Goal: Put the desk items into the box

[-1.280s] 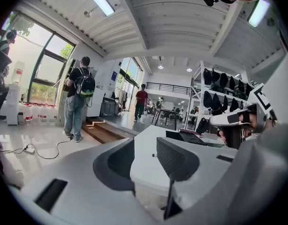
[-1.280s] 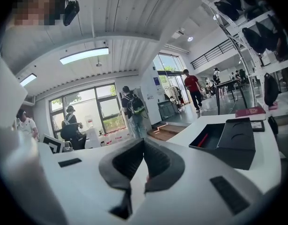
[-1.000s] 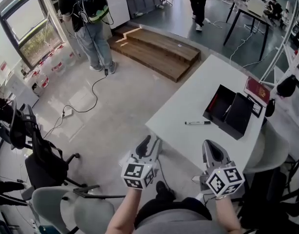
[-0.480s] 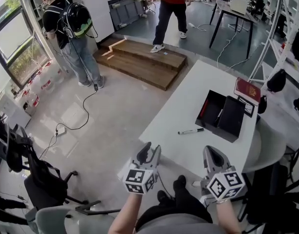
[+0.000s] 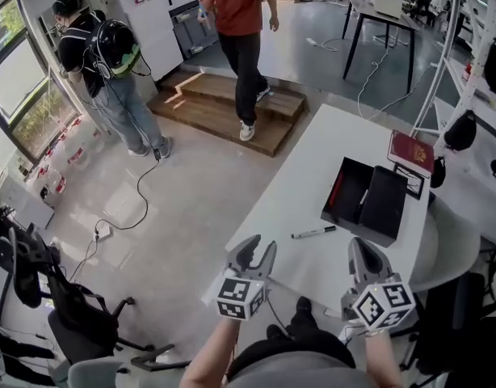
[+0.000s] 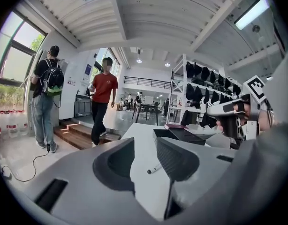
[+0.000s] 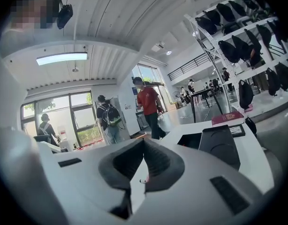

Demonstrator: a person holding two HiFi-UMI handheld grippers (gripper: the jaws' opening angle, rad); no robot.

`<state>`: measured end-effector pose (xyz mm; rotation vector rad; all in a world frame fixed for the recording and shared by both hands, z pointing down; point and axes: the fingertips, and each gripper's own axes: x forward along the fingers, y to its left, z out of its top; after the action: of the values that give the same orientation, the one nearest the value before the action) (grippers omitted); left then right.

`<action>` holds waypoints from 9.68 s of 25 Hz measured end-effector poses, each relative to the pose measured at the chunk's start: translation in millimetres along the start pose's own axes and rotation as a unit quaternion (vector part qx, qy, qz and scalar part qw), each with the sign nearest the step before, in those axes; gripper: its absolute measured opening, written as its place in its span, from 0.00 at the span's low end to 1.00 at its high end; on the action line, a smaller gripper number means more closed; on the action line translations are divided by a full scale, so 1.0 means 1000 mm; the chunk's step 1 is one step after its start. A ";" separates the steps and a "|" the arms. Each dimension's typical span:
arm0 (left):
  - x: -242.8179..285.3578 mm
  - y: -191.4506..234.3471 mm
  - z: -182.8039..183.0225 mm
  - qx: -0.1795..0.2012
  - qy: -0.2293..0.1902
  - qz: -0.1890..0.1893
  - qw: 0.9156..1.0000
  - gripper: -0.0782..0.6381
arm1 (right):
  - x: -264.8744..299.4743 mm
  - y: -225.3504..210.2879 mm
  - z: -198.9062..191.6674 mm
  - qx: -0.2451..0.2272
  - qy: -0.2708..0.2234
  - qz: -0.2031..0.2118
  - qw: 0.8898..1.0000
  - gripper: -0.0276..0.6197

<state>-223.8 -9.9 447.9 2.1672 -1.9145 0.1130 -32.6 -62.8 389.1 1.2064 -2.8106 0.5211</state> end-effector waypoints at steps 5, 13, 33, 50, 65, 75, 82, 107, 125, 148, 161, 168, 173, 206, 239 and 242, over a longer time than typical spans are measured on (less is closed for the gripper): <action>0.029 -0.003 -0.006 0.011 0.021 -0.030 0.999 0.30 | 0.010 -0.014 -0.005 0.006 0.009 -0.014 1.000 0.05; 0.075 -0.011 -0.030 0.040 0.076 -0.078 0.993 0.31 | 0.024 -0.041 -0.005 0.020 0.013 -0.043 0.999 0.05; 0.149 -0.061 -0.113 0.179 0.251 -0.246 0.919 0.31 | 0.020 -0.101 -0.007 0.050 0.023 -0.114 0.992 0.05; 0.158 -0.074 -0.148 0.211 0.349 -0.298 0.863 0.31 | 0.024 -0.125 -0.011 0.061 0.034 -0.120 0.990 0.05; 0.158 -0.077 -0.148 0.234 0.365 -0.301 0.850 0.22 | 0.020 -0.137 -0.011 0.062 0.039 -0.120 0.990 0.05; 0.142 -0.083 -0.135 0.236 0.356 -0.300 0.853 0.21 | 0.020 -0.138 -0.011 0.063 0.042 -0.111 0.991 0.05; 0.136 -0.092 -0.098 0.208 0.309 -0.289 0.882 0.21 | 0.019 -0.137 -0.007 0.054 0.041 -0.103 0.992 0.05; 0.161 -0.108 -0.002 0.113 0.181 -0.210 0.954 0.21 | 0.009 -0.139 0.020 -0.004 0.019 -0.101 0.995 0.05; 0.229 -0.125 0.018 0.075 0.172 -0.179 0.966 0.21 | 0.009 -0.151 0.038 -0.049 0.002 -0.122 0.991 0.05; 0.326 -0.136 -0.023 0.069 0.241 -0.127 0.960 0.21 | 0.010 -0.171 0.036 -0.047 0.007 -0.141 0.989 0.05; 0.348 -0.141 -0.060 0.103 0.316 -0.111 0.936 0.21 | 0.009 -0.179 0.032 -0.039 0.013 -0.147 0.988 0.05; 0.354 -0.141 -0.071 0.112 0.344 -0.110 0.926 0.21 | 0.009 -0.183 0.032 -0.037 0.014 -0.151 0.988 0.05; 0.355 -0.141 -0.079 0.118 0.359 -0.109 0.920 0.21 | 0.008 -0.183 0.032 -0.035 0.015 -0.154 0.987 0.05; 0.362 -0.142 -0.102 0.127 0.402 -0.109 0.901 0.22 | 0.007 -0.194 0.027 -0.020 0.024 -0.167 0.985 0.05; 0.295 -0.135 0.012 0.071 0.206 -0.114 0.969 0.23 | 0.004 -0.187 0.032 -0.025 0.009 -0.148 0.989 0.05; 0.281 -0.128 0.022 0.063 0.187 -0.111 0.974 0.21 | 0.006 -0.183 0.034 -0.023 0.006 -0.145 0.989 0.05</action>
<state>-62.2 -272.9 471.6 2.2287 -1.4856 0.5709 96.6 -194.8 410.9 1.5586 -2.5549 0.4398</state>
